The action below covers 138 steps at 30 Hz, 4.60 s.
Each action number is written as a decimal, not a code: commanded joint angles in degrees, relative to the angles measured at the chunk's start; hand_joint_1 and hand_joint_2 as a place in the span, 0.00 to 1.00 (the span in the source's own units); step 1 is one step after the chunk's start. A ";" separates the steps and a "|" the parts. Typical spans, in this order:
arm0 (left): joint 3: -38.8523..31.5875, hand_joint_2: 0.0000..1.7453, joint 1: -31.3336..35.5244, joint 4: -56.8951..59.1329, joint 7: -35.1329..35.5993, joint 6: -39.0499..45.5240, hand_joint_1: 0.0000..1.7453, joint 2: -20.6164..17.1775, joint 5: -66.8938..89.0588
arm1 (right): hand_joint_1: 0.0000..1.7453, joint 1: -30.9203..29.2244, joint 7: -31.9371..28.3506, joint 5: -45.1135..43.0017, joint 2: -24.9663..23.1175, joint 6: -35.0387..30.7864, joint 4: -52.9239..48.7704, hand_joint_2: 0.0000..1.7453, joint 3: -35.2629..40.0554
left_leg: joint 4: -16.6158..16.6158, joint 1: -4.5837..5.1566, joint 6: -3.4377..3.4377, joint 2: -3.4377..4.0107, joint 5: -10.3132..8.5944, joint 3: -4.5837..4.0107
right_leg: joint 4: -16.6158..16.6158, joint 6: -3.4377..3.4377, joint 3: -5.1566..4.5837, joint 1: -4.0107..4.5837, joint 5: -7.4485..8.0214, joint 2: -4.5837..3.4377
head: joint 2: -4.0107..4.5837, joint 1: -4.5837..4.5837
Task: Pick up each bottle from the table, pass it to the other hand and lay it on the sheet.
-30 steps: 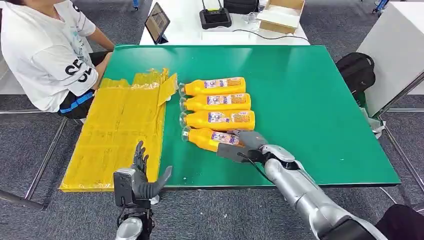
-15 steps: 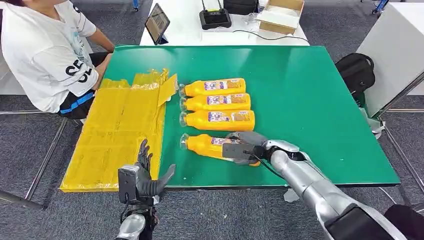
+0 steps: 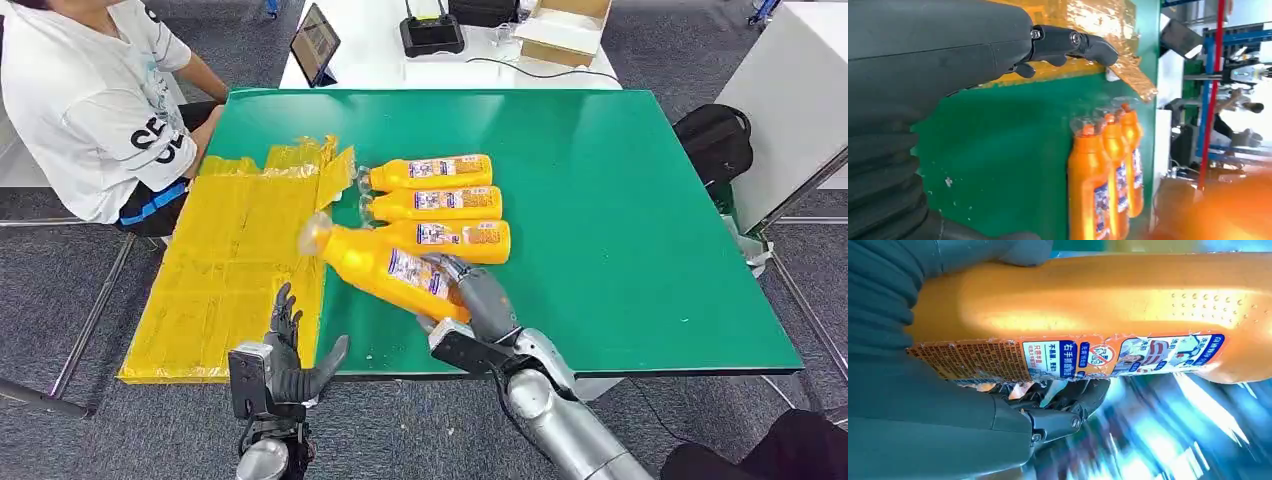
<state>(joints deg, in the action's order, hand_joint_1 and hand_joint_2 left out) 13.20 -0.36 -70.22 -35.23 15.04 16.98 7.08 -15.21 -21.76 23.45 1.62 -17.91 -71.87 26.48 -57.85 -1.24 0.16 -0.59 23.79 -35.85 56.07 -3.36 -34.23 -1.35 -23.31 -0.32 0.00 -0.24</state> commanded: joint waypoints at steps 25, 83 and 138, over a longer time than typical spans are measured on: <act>9.68 1.00 3.43 -6.89 3.97 -14.55 0.00 -2.23 -13.36 | 1.00 5.65 -13.00 2.33 -12.36 0.73 9.57 1.00 -0.51 | 0.09 0.06 -0.07 0.21 0.10 0.25 | -0.15 0.14 0.20 -0.05 0.00 -0.11 | 0.00 0.00; 8.06 1.00 2.81 -5.30 2.86 -13.67 1.00 -1.26 -13.94 | 0.00 4.81 -6.93 3.88 -14.64 3.06 17.66 0.00 8.09 | 0.05 0.02 -0.09 0.06 0.11 0.19 | -0.11 0.13 0.18 0.00 -0.08 0.06 | 0.00 0.00; -8.29 1.00 43.63 51.10 16.13 10.75 1.00 -19.07 79.48 | 0.00 4.66 -12.24 -8.06 -13.90 3.10 0.97 0.00 3.74 | -0.02 -0.04 0.08 0.19 -0.09 0.10 | 0.07 0.18 0.01 0.06 0.00 -0.02 | 0.00 0.00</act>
<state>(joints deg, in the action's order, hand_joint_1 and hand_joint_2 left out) 0.57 38.13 -28.70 -20.26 28.13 0.46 85.18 -9.14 -34.27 15.61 -13.22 -15.43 -71.63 30.82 -57.84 -1.24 0.30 -0.42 23.62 -35.95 56.13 -3.34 -34.43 -1.37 -23.24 -0.40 0.00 -0.24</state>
